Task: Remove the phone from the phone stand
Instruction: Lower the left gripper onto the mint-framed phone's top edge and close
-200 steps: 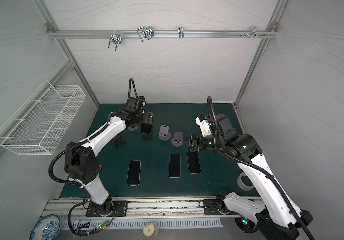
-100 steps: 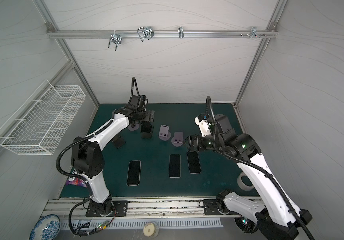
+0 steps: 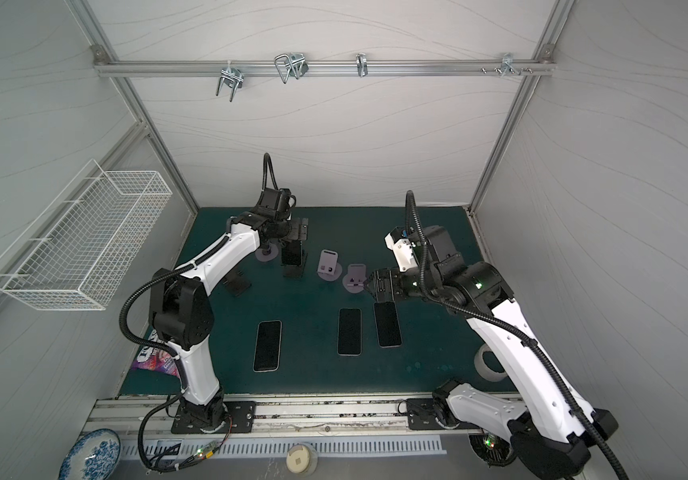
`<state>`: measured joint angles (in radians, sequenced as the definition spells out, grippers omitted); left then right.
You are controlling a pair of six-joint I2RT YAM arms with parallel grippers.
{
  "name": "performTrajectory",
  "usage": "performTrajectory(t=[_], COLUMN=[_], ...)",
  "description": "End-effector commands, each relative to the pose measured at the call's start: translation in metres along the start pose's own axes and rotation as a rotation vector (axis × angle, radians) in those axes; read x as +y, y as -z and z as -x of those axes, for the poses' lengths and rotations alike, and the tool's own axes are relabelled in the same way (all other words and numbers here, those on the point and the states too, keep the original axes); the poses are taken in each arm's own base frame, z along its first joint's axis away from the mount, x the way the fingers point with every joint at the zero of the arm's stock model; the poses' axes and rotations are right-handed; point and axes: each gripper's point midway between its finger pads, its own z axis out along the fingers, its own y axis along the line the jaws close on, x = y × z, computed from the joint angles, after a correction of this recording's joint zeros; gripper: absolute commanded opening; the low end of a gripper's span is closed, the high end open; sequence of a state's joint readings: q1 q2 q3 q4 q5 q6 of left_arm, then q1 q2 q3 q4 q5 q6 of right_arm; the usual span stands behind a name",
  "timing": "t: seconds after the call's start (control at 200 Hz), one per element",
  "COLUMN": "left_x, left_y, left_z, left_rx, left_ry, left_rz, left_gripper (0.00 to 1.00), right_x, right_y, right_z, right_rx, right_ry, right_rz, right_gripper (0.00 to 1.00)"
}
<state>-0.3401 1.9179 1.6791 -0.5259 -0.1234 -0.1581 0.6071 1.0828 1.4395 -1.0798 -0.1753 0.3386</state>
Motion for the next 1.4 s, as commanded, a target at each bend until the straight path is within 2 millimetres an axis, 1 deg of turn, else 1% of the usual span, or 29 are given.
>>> performTrajectory(t=[0.0, 0.28, 0.405, 0.52, 0.805, 1.12, 1.395], left_x=[0.002, 0.008, 0.007, 0.005, 0.001, 0.003, 0.006], left_y=[0.000, -0.009, -0.014, -0.016, -0.025, -0.032, -0.035], left_z=[0.016, 0.009, 0.006, 0.007, 0.007, 0.002, 0.001], left_rx=[-0.033, -0.011, 0.002, 0.001, 0.008, 0.028, 0.031], left_ry=[0.017, 0.019, 0.010, 0.004, -0.001, -0.009, 0.003], left_rz=[0.008, 0.044, 0.041, 0.027, 0.009, 0.014, 0.014], left_gripper=[0.99, 0.98, 0.99, 0.98, 0.93, 0.91, 0.84], right_x=[0.001, 0.000, -0.001, -0.002, -0.005, -0.009, -0.012], right_y=[0.001, -0.002, -0.004, -0.005, -0.007, -0.010, -0.010], right_z=[0.003, 0.005, 0.005, 0.004, 0.003, -0.002, -0.002], right_rx=[-0.007, -0.005, -0.004, 0.000, 0.003, 0.011, 0.009], right_ry=[0.028, 0.026, 0.029, 0.030, 0.029, 0.019, 0.018], right_rz=[0.001, -0.004, -0.006, -0.009, -0.021, -0.032, -0.044], right_gripper=[0.92, 0.92, 0.92, 0.92, 0.92, 0.92, 0.92])
